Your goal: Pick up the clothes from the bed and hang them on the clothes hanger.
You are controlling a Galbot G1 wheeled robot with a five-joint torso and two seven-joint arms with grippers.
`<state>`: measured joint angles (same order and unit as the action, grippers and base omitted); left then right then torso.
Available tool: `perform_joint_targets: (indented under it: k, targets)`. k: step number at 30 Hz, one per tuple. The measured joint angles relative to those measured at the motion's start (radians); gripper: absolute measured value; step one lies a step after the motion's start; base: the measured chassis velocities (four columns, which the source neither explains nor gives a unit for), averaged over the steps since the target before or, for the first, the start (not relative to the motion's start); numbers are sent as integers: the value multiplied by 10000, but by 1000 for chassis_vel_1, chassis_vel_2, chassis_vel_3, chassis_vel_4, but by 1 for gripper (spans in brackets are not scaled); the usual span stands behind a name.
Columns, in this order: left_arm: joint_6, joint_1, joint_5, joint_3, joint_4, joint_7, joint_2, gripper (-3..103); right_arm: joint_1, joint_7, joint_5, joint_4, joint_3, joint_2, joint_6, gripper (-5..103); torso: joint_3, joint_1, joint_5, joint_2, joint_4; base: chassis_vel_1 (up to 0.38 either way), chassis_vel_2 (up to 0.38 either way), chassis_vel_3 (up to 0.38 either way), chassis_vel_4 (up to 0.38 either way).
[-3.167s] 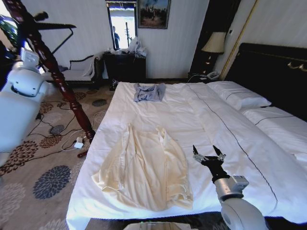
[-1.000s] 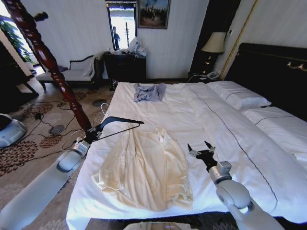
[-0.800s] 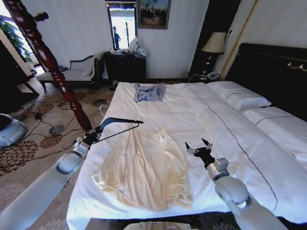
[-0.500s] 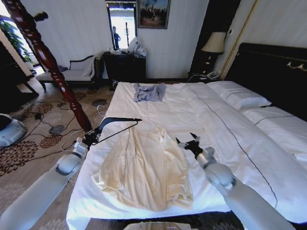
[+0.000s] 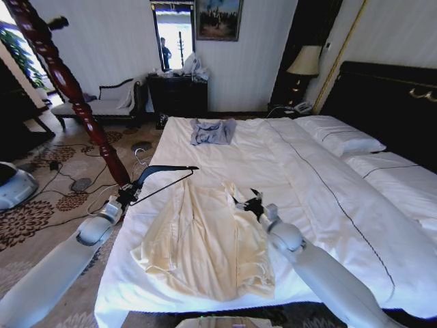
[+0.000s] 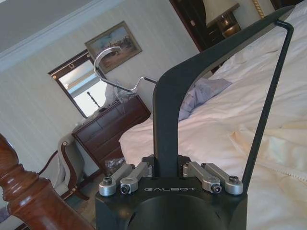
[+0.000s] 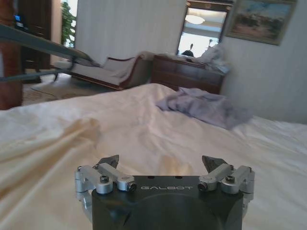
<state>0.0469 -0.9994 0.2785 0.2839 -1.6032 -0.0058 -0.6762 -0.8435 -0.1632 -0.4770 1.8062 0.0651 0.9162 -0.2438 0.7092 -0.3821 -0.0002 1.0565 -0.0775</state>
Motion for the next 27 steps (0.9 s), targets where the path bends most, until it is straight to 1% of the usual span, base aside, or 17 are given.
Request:
perform_joint_targets:
  k: [3, 4, 7, 14, 15, 16, 19, 21, 27]
  targets:
    - [-7, -22, -22, -16, -23, 0, 1, 22, 787, -24, -75, -430, 652, 281, -21, 88, 0, 1, 1, 0, -2, 0, 0, 0, 0]
    - [-7, -22, -22, -16, -23, 0, 1, 22, 787, -24, -75, -430, 652, 281, -21, 88, 0, 1, 1, 0, -2, 0, 0, 0, 0]
    - [-21, -71, -38, -9, -32, -4, -10, 22, 1256, -54, -181, -879, 1063, 530, -34, 93, 0, 1, 1, 0, -1, 0, 0, 0, 0]
    - [-35, -140, -39, 60, -118, -21, -10, 22, 1602, -149, -240, -1882, 1312, 945, 3, 94, 0, 2, 2, 0, -2, 0, 0, 0, 0]
    - [-35, -152, -38, 74, -136, -23, -6, 22, 1610, -177, -244, -2056, 1308, 993, 36, 96, 0, 2, 1, 0, -2, 0, 0, 0, 0]
    - [-35, -160, -36, 87, -153, -24, -1, 22, 1610, -185, -253, -2165, 1297, 1014, 54, 94, 0, 1, 2, 0, -2, 0, 0, 0, 0]
    - [-44, -169, -15, 101, -170, -42, 8, 22, 1602, -193, -259, -2324, 1266, 1006, 85, 93, 0, 1, 2, 0, -4, 0, 0, 0, 0]
    - [-55, -172, 0, 102, -180, -54, 8, 22, 1581, -199, -261, -2397, 1258, 987, 103, 86, 0, 2, 2, 0, -4, 0, 0, 0, 0]
    - [-79, -173, 27, 102, -216, -118, -4, 22, 1581, -226, -257, -2440, 1295, 981, 119, 82, 0, 2, 2, 0, -4, 0, 0, 0, 0]
